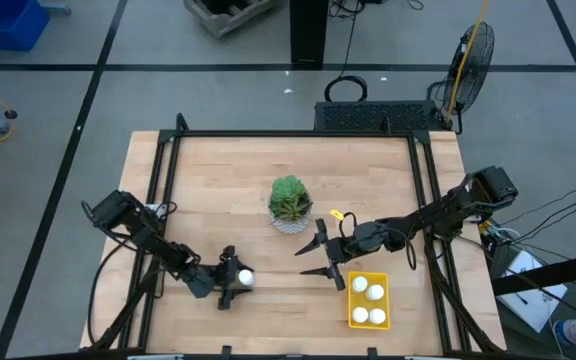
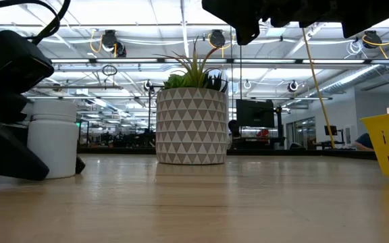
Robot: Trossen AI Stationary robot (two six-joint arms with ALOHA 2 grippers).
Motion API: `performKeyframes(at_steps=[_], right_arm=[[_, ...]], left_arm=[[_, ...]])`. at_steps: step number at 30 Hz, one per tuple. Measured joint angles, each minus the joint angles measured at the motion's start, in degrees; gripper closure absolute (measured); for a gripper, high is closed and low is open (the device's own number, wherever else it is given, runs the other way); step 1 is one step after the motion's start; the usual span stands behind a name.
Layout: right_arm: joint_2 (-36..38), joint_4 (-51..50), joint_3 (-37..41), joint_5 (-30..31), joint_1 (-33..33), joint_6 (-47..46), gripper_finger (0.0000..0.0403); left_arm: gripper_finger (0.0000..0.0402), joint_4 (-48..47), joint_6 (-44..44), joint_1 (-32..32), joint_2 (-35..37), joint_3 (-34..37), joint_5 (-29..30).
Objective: Pick and place pill bottles into a basket
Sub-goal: Put the white pill bottle into the bin
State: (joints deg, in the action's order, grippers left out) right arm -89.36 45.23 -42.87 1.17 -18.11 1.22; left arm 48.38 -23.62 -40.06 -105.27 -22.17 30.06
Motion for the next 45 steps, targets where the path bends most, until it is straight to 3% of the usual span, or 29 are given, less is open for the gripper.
performKeyframes(at_steps=[16,26,32,36,41,45], right_arm=[[0.0,0.0,0.0,0.0,0.0,-0.4,0.0181],[0.0,0.0,0.0,0.0,-0.3,0.1,0.0181],[0.0,1.9,0.0,0.0,-1.1,1.0,0.0181],[0.9,1.4,0.0,-0.1,-1.1,1.0,0.0181],[1.0,0.0,-2.0,-6.4,-1.1,1.0,0.0181],[1.0,-11.2,-7.1,-7.5,-1.2,1.1,0.0181]], left_arm=[[0.0122,0.3,0.5,0.2,0.0,0.0,-0.1],[0.022,0.6,0.9,0.2,-0.1,0.1,0.1],[0.022,4.7,1.5,1.3,0.0,-0.8,-0.7],[0.0218,5.2,3.8,3.3,1.2,-3.8,-5.1],[0.022,-3.5,7.8,6.1,3.1,-10.3,-10.3],[0.022,-14.7,8.5,8.6,3.8,-16.6,-12.4]])
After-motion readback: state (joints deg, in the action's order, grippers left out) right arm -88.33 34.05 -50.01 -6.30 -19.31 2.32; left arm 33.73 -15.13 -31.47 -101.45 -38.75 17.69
